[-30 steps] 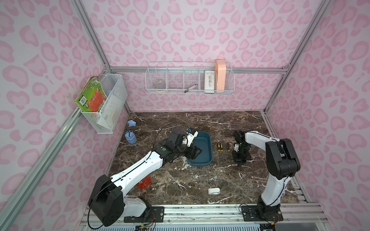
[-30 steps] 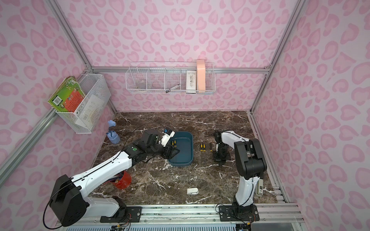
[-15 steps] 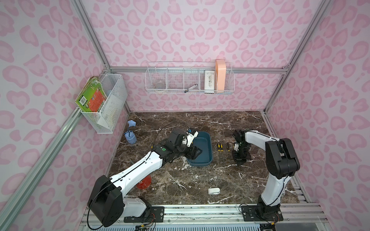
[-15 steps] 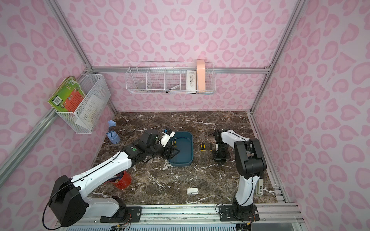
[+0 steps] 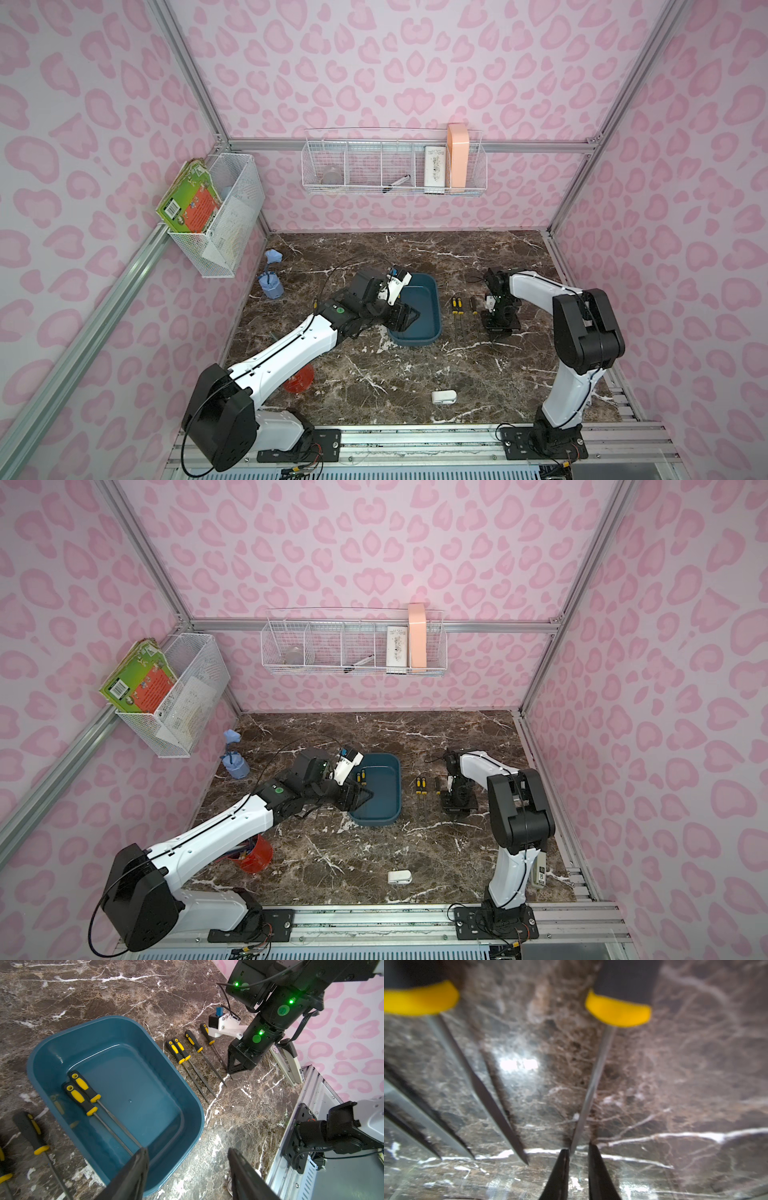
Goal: Take the file tool out of the storage box
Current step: Place the file tool at the center of the board, then pick up the file tool from the storage box.
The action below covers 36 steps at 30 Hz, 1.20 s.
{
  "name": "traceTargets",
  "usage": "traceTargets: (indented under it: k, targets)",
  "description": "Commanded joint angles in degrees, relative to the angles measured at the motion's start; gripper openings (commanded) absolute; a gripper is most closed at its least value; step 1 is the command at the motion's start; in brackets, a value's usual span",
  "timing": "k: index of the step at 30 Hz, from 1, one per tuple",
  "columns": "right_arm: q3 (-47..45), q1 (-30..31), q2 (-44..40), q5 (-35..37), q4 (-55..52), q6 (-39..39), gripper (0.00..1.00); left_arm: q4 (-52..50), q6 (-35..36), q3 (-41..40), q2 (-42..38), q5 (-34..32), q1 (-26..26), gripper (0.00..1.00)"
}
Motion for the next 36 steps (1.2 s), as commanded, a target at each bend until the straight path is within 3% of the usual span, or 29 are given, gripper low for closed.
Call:
traceTargets:
  k: [1,7,13,18,21,28,32,36]
  targets:
    - [-0.57,0.07,-0.67,0.54,-0.10,0.37,0.18,0.22,0.34,0.33,0.04,1.00,0.06,0.65]
    - [0.39,2.05,-6.28,0.84,0.94,2.00,0.17,-2.49,-1.26,1.68,2.30,-4.68,0.01,0.65]
    - [-0.13,8.85,-18.87,-0.41,7.07,5.74,0.17,-12.13,-4.74,9.19,12.37,-17.82,-0.23,0.62]
    - [-8.60,12.52,-30.87,-2.72,19.08,7.28,0.18,-20.98,-7.33,18.77,21.61,-29.81,-3.15,0.60]
    - [-15.29,12.27,-37.96,-2.52,25.44,6.33,0.19,-22.66,-8.43,23.54,26.46,-30.08,-4.10,0.57]
    - [-25.27,10.62,-52.50,-4.76,35.47,4.97,0.23,-34.78,-12.24,40.00,40.18,-39.47,-5.60,0.52]
    - [-27.41,10.21,-55.24,-6.40,38.89,4.86,0.24,-40.03,-13.92,46.10,46.19,-42.93,-5.65,0.52]
    - [-26.25,9.51,-56.18,-8.31,38.70,4.11,0.24,-39.00,-14.00,47.49,48.93,-41.40,-5.48,0.52]
